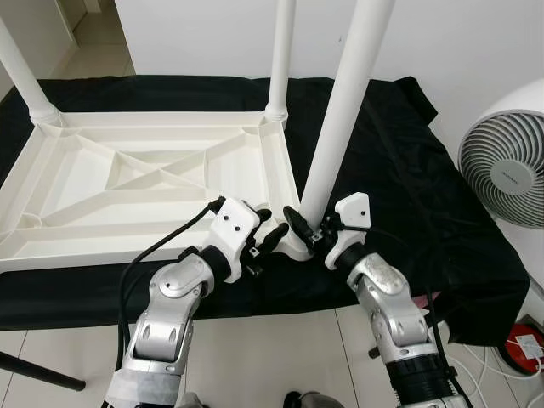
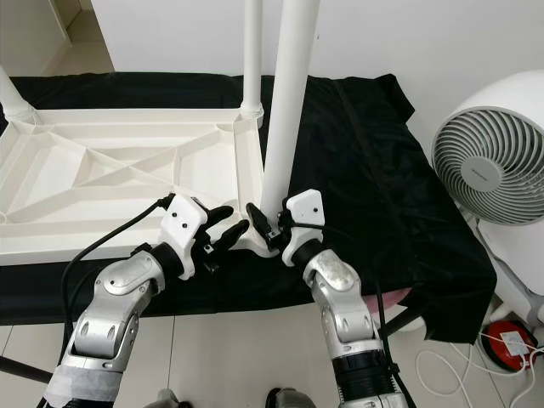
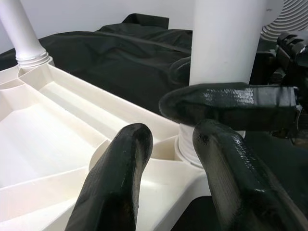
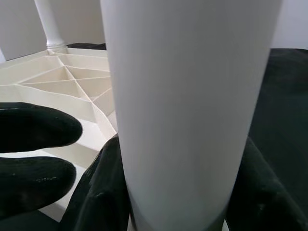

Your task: Building children table

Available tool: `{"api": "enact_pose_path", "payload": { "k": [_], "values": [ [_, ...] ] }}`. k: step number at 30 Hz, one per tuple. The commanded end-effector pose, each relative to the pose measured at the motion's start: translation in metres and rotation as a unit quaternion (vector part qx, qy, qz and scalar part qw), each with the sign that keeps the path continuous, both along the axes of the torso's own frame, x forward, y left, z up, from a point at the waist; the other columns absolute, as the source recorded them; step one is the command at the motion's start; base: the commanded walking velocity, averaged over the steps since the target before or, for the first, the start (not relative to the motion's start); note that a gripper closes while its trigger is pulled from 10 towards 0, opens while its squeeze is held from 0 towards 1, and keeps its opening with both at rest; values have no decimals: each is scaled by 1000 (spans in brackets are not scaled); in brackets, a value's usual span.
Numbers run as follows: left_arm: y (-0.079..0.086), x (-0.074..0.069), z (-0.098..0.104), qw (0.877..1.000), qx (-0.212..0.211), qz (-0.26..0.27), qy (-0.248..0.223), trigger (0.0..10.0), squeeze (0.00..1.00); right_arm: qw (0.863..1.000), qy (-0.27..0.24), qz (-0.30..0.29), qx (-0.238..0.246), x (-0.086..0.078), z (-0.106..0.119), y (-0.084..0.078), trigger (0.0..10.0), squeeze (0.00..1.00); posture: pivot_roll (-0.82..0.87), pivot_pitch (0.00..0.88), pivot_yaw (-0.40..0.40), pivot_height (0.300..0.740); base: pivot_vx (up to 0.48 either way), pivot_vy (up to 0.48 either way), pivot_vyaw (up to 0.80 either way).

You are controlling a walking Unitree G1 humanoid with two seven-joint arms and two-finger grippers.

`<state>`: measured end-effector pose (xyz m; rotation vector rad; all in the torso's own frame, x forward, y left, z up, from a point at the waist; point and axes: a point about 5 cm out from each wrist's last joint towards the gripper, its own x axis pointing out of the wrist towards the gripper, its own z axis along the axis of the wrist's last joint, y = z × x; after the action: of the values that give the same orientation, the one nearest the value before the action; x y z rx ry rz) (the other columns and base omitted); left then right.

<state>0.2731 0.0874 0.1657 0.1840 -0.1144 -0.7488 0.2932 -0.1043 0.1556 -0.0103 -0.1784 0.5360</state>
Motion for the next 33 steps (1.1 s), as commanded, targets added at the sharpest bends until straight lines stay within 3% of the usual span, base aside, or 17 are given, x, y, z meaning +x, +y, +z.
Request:
{"api": "enact_pose_path", "payload": {
  "k": [1,2,3,4,6,9,17,18,19,20,24,27,30,31,33],
  "values": [
    [7,5,0,998,-5,69,-8,10000,0,998,7,-49,26,4,0,-8,10000,0,-116,98,-10,740,0,0,0],
    [7,5,0,998,-4,70,-9,10000,0,996,11,-83,31,7,-1,-11,10000,910,-116,98,-10,740,0,0,0],
    [7,5,0,998,-4,70,-9,10000,0,996,11,-83,31,7,-1,-11,10000,910,-116,98,-10,740,0,0,0],
    [8,6,0,997,-4,70,-9,10000,0,993,18,-109,36,9,-2,-13,10000,1000,-116,98,-10,740,0,0,0],
    [10,5,-2,997,0,73,-9,10000,0,976,41,-211,40,7,-6,-18,10000,1000,-110,94,-10,740,0,0,0],
    [12,3,-4,997,5,74,-9,10000,0,965,44,-255,41,2,-6,-17,10000,1000,-107,93,-12,740,0,0,0],
    [18,3,-5,997,11,82,-9,10000,0,967,46,-245,48,2,-5,-11,10000,1000,-101,94,-17,740,0,0,0],
    [19,3,-5,996,12,83,-9,10000,0,972,47,-225,48,3,-4,-8,10000,373,-99,93,-18,740,0,0,0],
    [19,3,-5,996,12,84,-9,10000,0,975,48,-211,49,4,-3,-5,10000,373,-99,93,-18,740,0,0,0],
    [19,3,-5,996,13,85,-9,10000,0,986,44,-156,40,5,0,-1,10000,0,-99,90,-16,740,0,0,0],
    [19,3,-5,996,15,85,-10,10000,0,993,40,-110,21,9,3,-8,10000,0,-101,89,-18,740,0,0,0],
    [16,3,-5,997,16,76,-11,10000,0,998,24,-49,-21,17,9,-25,10000,0,-109,86,-17,740,0,0,0],
    [15,3,-5,997,16,73,-11,10000,0,999,22,-36,-28,19,10,-28,10000,0,-109,86,-17,740,0,0,0],
    [12,1,-6,998,18,62,-9,10000,0,998,10,-4,-69,24,12,-36,10000,0,-116,83,-15,740,0,0,0],
    [10,0,-8,998,20,55,-7,10000,0,996,6,13,-93,27,12,-41,10000,0,-116,83,-15,740,0,0,0]
  ]
}}
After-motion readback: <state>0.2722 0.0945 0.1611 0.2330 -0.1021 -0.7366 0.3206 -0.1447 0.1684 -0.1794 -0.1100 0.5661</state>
